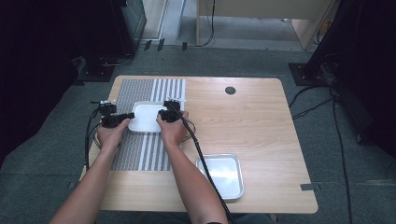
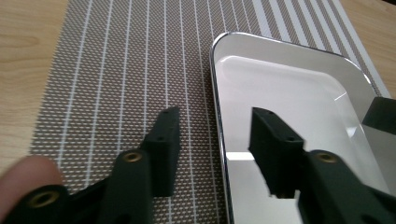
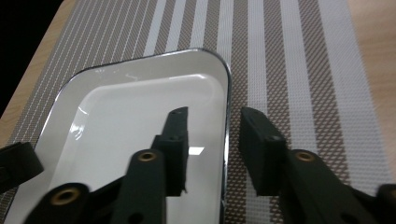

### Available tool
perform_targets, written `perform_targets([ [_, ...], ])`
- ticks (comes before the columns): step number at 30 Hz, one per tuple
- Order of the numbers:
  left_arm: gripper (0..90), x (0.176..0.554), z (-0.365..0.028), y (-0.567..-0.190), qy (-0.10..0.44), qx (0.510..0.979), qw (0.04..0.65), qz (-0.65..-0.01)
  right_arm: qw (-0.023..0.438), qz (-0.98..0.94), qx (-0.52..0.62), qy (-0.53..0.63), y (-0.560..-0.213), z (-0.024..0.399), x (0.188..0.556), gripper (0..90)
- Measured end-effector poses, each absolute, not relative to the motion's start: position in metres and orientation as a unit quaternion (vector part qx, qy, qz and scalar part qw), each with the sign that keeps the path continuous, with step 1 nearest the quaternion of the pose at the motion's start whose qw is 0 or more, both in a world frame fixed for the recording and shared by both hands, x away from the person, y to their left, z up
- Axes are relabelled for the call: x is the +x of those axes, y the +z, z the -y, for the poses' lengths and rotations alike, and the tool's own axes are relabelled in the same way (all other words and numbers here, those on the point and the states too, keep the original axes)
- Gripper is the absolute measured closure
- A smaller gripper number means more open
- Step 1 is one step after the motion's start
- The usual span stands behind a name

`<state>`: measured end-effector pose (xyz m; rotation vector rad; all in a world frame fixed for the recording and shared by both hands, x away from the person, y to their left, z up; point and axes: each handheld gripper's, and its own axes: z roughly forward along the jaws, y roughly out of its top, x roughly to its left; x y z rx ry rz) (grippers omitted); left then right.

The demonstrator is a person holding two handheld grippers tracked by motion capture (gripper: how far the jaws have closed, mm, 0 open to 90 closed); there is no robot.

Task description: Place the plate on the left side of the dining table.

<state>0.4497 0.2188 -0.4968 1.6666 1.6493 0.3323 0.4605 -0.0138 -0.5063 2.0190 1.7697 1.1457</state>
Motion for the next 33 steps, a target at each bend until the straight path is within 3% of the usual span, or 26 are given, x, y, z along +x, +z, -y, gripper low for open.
perform_targets([
  [1, 45.7, 0.448, -0.219, -0.495, 0.135, 0.652, 0.375, -0.645, 0.117, -0.604, 0.684, 0.392, -0.505, 0.015, 0.46, 57.9],
  [2, 34.2, 0.447, -0.218, -0.492, 0.14, 0.654, 0.374, -0.642, 0.139, -0.612, 0.673, 0.391, -0.501, 0.018, 0.459, 51.9],
  [3, 34.2, 0.445, -0.217, -0.49, 0.141, 0.656, 0.376, -0.639, 0.139, -0.612, 0.673, 0.391, -0.501, 0.018, 0.459, 51.9],
  [6, 21.2, 0.438, -0.215, -0.482, 0.153, 0.66, 0.386, -0.626, 0.158, -0.628, 0.655, 0.389, -0.498, 0.024, 0.458, 39.3],
  [8, 14.1, 0.433, -0.215, -0.477, 0.156, 0.654, 0.398, -0.624, 0.135, -0.644, 0.641, 0.395, -0.494, 0.03, 0.457, 31.7],
  [11, 13.4, 0.425, -0.215, -0.471, 0.165, 0.65, 0.412, -0.617, 0.134, -0.653, 0.628, 0.402, -0.49, 0.035, 0.454, 27.8],
  [33, 12.4, 0.376, -0.199, -0.461, 0.173, 0.67, 0.431, -0.579, 0.149, -0.687, 0.575, 0.419, -0.457, 0.09, 0.41, 24.0],
])
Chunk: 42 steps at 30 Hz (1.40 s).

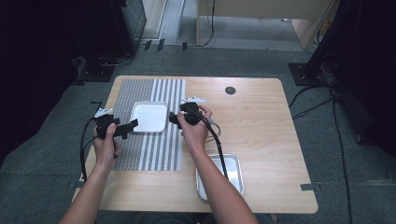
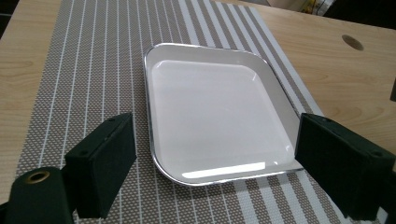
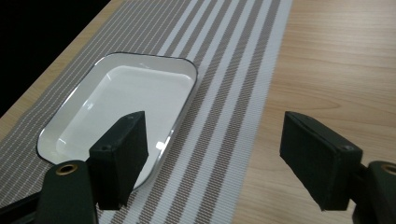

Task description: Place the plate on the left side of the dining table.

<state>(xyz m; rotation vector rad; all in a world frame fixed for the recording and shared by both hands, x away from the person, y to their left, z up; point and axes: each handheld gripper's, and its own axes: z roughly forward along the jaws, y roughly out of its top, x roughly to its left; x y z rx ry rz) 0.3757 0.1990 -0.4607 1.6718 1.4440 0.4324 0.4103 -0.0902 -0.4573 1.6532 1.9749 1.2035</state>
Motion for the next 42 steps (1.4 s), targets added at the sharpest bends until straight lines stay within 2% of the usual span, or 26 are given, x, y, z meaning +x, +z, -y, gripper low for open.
perform_targets([
  [7, 11.6, 0.357, -0.193, -0.459, 0.178, 0.676, 0.432, -0.57, 0.168, -0.689, 0.566, 0.419, -0.451, 0.117, 0.392, 23.5],
  [20, 10.8, 0.33, -0.186, -0.458, 0.177, 0.678, 0.441, -0.56, 0.173, -0.684, 0.563, 0.43, -0.445, 0.153, 0.365, 23.6],
  [42, 10.4, 0.285, -0.18, -0.459, 0.168, 0.657, 0.466, -0.568, 0.198, -0.671, 0.569, 0.432, -0.452, 0.217, 0.318, 22.9],
])
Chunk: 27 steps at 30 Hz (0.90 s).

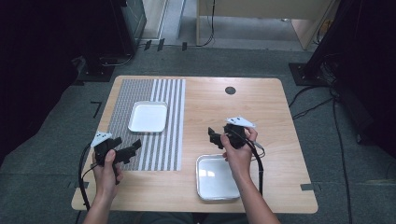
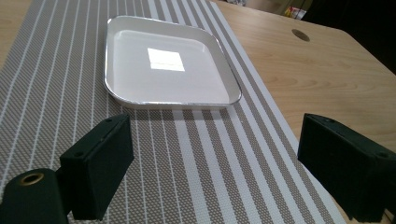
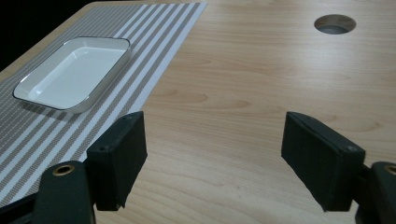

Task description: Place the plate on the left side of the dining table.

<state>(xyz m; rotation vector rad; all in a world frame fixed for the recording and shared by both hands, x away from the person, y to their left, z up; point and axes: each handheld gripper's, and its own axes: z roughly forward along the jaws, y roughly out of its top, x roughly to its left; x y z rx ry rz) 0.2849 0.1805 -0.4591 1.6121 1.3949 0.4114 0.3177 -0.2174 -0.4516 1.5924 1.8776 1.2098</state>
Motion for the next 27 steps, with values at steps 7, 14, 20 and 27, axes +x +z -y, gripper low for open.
perform_targets([
  [7, 10.5, 0.274, -0.175, -0.467, 0.176, 0.664, 0.458, -0.565, 0.209, -0.663, 0.578, 0.428, -0.457, 0.239, 0.304, 22.6],
  [14, 10.5, 0.265, -0.175, -0.479, 0.183, 0.674, 0.441, -0.563, 0.213, -0.657, 0.586, 0.423, -0.463, 0.26, 0.29, 22.6],
  [20, 10.5, 0.257, -0.178, -0.485, 0.197, 0.691, 0.421, -0.553, 0.221, -0.651, 0.594, 0.418, -0.469, 0.279, 0.275, 22.7],
  [27, 10.5, 0.247, -0.188, -0.492, 0.205, 0.692, 0.411, -0.557, 0.23, -0.639, 0.61, 0.408, -0.477, 0.311, 0.256, 22.9],
])
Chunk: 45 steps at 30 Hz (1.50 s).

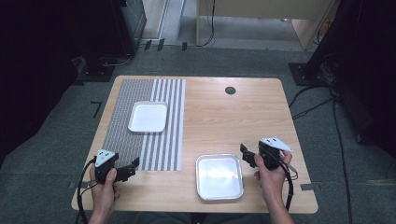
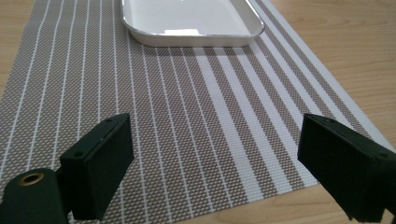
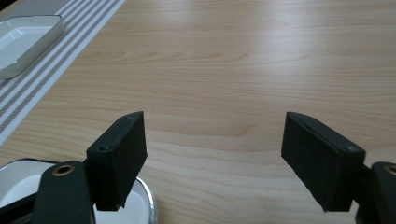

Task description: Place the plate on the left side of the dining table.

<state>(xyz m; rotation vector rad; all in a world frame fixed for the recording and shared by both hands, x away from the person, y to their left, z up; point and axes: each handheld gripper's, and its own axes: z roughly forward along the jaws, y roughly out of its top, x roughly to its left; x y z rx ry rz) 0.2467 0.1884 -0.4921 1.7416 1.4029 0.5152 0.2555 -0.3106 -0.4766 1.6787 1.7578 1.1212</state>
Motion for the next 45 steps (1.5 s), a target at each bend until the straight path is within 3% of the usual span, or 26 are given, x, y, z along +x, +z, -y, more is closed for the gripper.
perform_targets([
  [28, 10.5, 0.235, -0.23, -0.503, 0.235, 0.682, 0.371, -0.585, 0.254, -0.606, 0.667, 0.352, -0.512, 0.403, 0.214, 23.1],
  [45, 10.5, 0.232, -0.259, -0.511, 0.249, 0.694, 0.33, -0.589, 0.277, -0.615, 0.672, 0.306, -0.524, 0.43, 0.197, 23.4],
])
